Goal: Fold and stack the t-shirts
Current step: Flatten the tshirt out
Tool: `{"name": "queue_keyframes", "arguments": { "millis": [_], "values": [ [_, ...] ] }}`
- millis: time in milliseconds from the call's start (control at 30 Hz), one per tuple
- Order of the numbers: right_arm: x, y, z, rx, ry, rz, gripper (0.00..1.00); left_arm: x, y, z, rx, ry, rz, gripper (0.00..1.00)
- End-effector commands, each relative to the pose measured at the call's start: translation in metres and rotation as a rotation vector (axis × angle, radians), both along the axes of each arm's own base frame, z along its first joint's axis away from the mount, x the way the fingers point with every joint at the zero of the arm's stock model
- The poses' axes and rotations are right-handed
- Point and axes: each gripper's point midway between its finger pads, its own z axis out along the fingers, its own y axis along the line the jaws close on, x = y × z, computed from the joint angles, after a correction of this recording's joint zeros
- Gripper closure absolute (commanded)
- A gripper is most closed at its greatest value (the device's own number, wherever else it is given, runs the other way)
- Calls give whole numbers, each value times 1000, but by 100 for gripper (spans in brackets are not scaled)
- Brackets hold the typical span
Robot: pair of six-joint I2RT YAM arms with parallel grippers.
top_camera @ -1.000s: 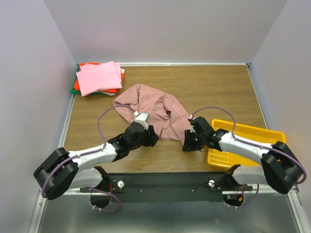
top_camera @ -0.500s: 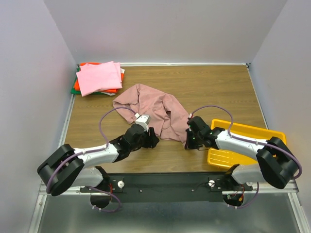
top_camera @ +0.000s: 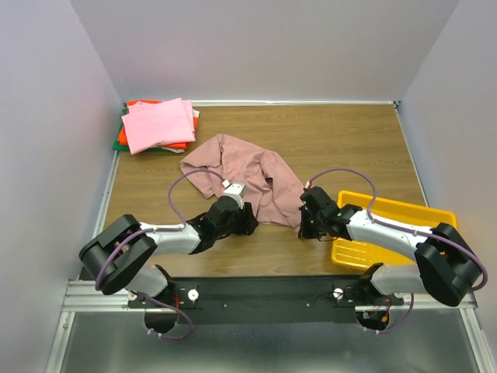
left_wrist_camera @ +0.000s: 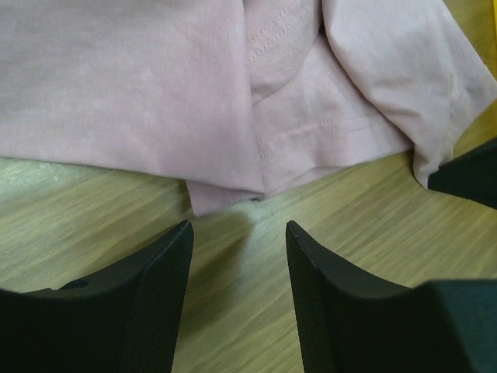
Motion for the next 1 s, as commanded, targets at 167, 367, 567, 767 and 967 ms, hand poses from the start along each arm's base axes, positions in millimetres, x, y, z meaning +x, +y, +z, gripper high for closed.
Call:
{"name": "queue_keyframes", "arguments": {
  "millis": [167, 367, 567, 767, 967],
  "values": [
    [-3, -8, -4, -39, 1, -15, 100, 31, 1, 3, 63, -66, 104, 41],
    [-2, -9, -7, -52, 8, -12, 100, 39, 2, 0, 112, -81, 120, 41],
    [-1, -9, -7, -56, 7, -12, 100, 36, -6, -9, 137, -69, 89, 51],
    [-1, -10, -7, -57, 4, -18, 100, 28, -5, -26, 175, -30, 95, 70],
    [5, -9, 1, -48, -26, -32, 100, 24, 0, -35, 211, -11, 107, 100]
  ]
}}
